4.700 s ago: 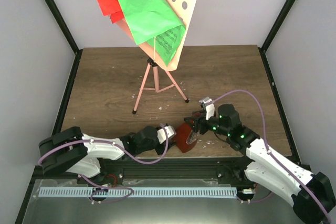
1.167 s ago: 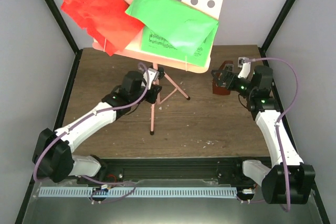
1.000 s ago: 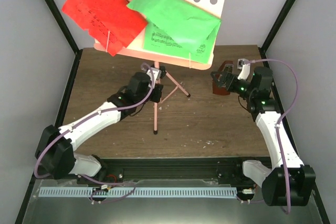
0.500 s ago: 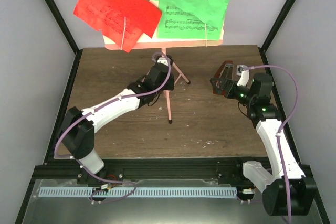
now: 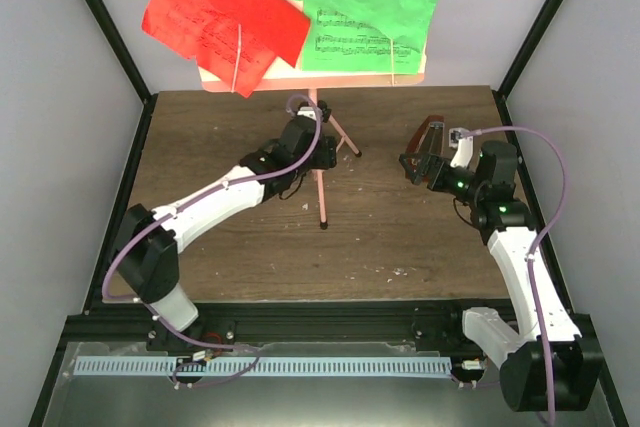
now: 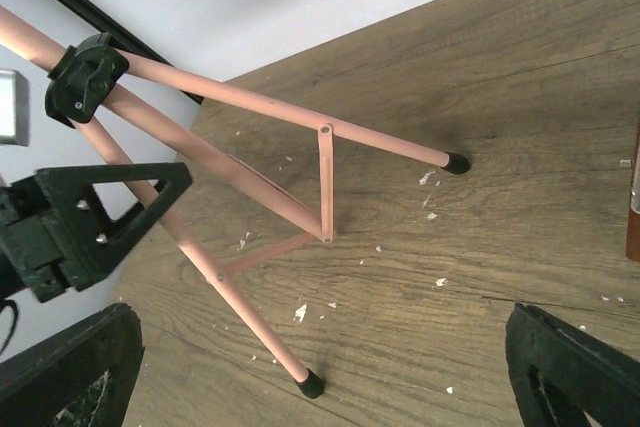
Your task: Pack up the instrument practice props
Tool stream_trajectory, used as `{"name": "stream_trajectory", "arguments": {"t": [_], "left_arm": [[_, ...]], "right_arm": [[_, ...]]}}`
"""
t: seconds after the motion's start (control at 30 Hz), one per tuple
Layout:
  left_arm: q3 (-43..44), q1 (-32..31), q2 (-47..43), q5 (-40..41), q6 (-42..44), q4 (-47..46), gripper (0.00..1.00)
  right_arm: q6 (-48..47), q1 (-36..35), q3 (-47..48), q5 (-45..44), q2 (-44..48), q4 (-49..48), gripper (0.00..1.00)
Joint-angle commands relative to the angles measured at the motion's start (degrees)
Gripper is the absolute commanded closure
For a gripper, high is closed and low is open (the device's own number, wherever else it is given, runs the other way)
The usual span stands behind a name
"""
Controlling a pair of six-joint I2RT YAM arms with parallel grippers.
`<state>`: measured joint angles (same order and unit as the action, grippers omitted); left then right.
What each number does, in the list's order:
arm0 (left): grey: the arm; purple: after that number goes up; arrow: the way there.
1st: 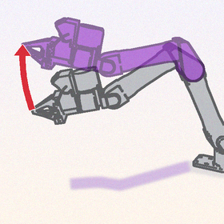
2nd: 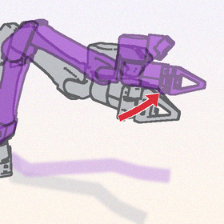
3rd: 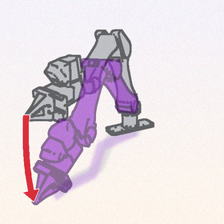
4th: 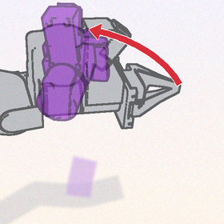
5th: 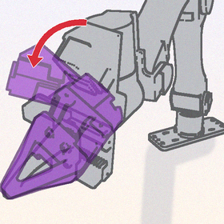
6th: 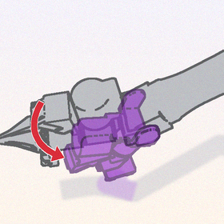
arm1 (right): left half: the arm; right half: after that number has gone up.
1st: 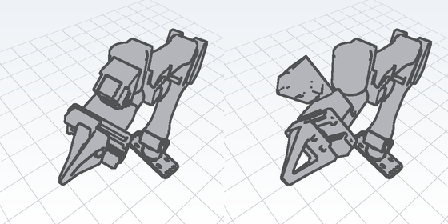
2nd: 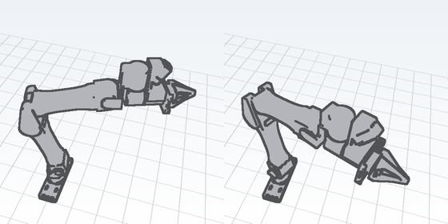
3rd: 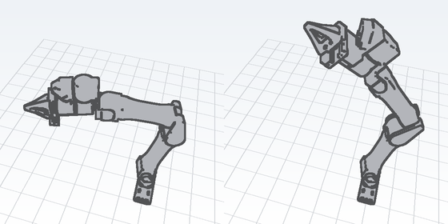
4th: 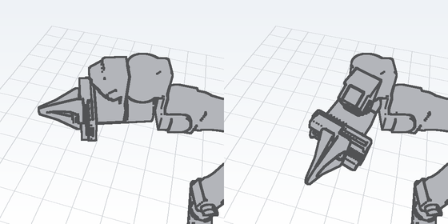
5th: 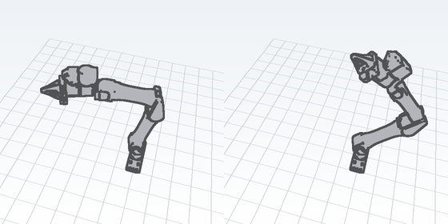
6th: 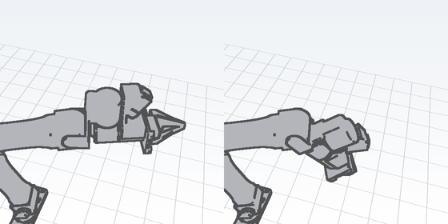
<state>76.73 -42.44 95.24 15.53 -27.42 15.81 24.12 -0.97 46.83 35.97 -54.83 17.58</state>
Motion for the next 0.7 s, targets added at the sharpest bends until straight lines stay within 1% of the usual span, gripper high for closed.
{"name": "stream_trajectory", "arguments": {"t": [0.0, 0.07, 0.1, 0.13, 0.17, 0.23, 0.27, 0.3, 0.37, 0.43, 0.5, 0.57, 0.67], "left_arm": [[-2.0, 0.1, -6.9, -1.4, 1.6, 0.7, 0.27], [-5.5, 0.1, -11.5, -4.4, 3.2, -2.0, 0.27], [-7.6, 0.2, -14.5, -6.0, 3.5, -3.1, 0.26], [-10.8, 0.4, -17.6, -7.7, 3.6, -3.7, 0.25], [-13.2, 0.8, -20.4, -9.9, 3.7, -3.9, 0.22], [-16.5, 3.6, -25.8, -18.4, 3.5, -2.7, 0.20], [-17.4, 6.1, -27.7, -23.8, 2.8, -1.1, 0.20], [-18.0, 8.8, -29.4, -29.4, 2.1, 1.5, 0.20], [-18.4, 13.8, -32.7, -36.6, 3.0, 6.4, 0.20], [-18.5, 16.1, -35.7, -38.9, 4.5, 11.7, 0.20], [-18.9, 18.5, -38.8, -40.1, 5.2, 16.0, 0.20], [-19.7, 21.0, -41.9, -41.4, 4.8, 18.6, 0.20], [-20.3, 24.0, -46.2, -43.5, 2.9, 21.1, 0.19]], "right_arm": [[-2.6, -0.7, 1.8, 1.6, 1.9, 0.9, 0.00], [-2.2, -0.9, 0.6, 5.1, 2.9, -2.5, 0.00], [-1.2, -1.6, -1.1, 8.4, 3.9, -6.6, 0.00], [0.1, -3.2, -3.2, 10.1, 4.8, -10.6, 0.00], [0.7, -5.7, -5.5, 9.6, 5.5, -14.0, 0.00], [-0.7, -14.4, -6.7, 3.9, 5.5, -16.4, 0.00], [-2.2, -19.1, -6.6, 0.2, 4.6, -16.4, 0.00], [-3.4, -23.9, -6.4, -3.9, 3.5, -16.4, 0.00], [-5.0, -32.0, -6.5, -10.3, 1.7, -18.1, 0.00], [-7.3, -38.0, -6.3, -14.0, 0.0, -20.5, 0.00], [-9.9, -43.7, -4.6, -17.7, -1.7, -20.6, 0.00], [-12.6, -51.0, -1.9, -23.4, -3.1, -19.4, 0.01], [-15.2, -58.6, 2.3, -31.2, -3.6, -18.9, 0.01]]}}
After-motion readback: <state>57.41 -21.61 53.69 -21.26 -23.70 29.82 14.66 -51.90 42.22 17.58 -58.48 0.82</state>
